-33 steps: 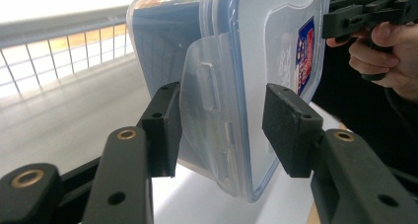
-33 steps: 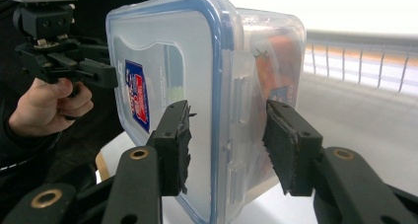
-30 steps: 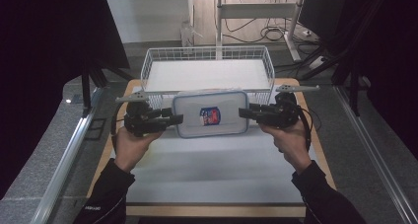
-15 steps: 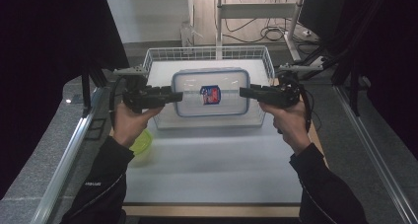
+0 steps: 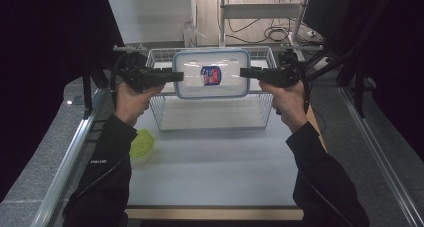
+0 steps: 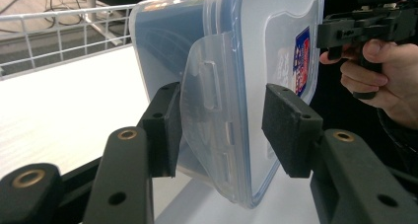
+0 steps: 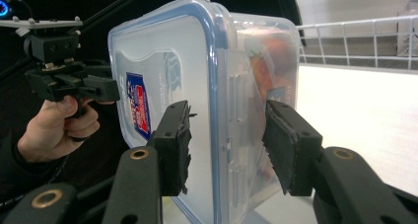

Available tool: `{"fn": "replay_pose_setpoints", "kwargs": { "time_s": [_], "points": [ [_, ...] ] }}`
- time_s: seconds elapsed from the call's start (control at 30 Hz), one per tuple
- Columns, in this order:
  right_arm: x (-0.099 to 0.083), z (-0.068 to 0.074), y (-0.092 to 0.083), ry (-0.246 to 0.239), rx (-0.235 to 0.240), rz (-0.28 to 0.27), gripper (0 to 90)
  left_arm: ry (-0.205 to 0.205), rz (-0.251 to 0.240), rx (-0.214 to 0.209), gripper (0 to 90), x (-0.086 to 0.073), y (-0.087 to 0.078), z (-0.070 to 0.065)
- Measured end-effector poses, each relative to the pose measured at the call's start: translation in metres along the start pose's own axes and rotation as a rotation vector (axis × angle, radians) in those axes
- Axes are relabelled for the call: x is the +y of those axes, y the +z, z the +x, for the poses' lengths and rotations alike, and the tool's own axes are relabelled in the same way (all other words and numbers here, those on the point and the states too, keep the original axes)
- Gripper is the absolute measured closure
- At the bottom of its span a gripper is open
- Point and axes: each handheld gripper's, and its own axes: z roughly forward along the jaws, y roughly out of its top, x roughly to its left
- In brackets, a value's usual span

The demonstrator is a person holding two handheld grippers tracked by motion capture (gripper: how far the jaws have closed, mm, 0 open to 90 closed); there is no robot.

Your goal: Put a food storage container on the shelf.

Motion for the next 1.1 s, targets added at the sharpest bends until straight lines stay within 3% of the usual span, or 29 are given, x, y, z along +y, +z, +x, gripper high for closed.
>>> {"fn": "replay_pose_setpoints", "kwargs": {
  "time_s": [0.27,0.7,0.93,1.1],
  "points": [
    [0.010,-0.014,0.017,0.043,-0.004,0.000,54.0,-0.045,-0.018,0.002,50.6,0.009,0.007,0.020],
    [0.013,-0.029,0.026,0.086,-0.020,0.004,53.6,-0.082,-0.014,0.006,50.3,0.006,0.020,0.033],
    [0.012,-0.037,0.028,0.110,-0.019,-0.009,52.3,-0.050,-0.030,0.003,50.3,0.004,0.022,0.034],
    [0.011,-0.038,0.032,0.116,-0.027,-0.024,50.4,-0.014,-0.023,0.036,46.9,0.004,0.024,0.030]
  ]
}}
